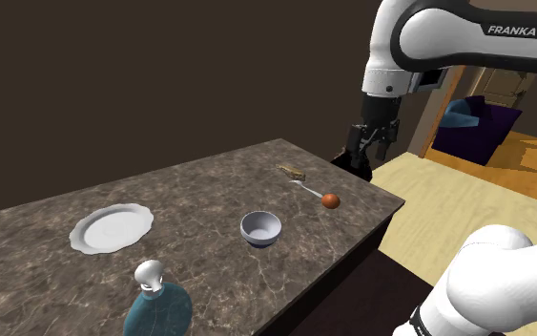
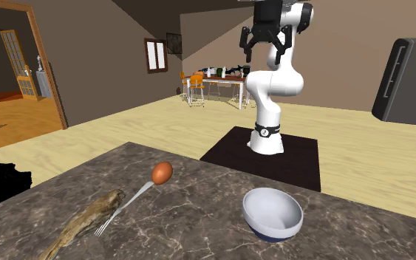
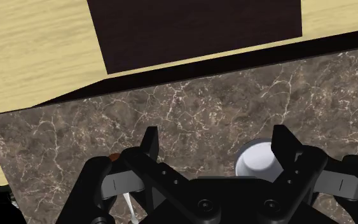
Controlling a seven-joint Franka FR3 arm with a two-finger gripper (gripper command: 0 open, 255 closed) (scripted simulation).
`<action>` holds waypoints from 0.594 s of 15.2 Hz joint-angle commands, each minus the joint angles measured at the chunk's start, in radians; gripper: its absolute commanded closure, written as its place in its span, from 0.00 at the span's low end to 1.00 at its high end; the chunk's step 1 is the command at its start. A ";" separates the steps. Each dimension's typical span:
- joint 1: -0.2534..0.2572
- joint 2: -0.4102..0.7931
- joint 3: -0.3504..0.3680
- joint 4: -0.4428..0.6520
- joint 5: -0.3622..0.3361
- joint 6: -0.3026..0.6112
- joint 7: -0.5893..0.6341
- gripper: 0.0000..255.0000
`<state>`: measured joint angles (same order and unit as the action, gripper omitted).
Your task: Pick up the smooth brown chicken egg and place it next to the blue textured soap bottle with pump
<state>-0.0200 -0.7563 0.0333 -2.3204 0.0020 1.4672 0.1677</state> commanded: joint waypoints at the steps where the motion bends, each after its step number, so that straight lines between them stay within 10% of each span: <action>1: 0.000 0.000 0.000 0.000 0.000 0.000 0.000 0.00; 9: -0.035 0.136 -0.128 -0.086 -0.071 0.215 -0.154 0.00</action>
<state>-0.0498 -0.6542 -0.0762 -2.4073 -0.0595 1.6475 0.0362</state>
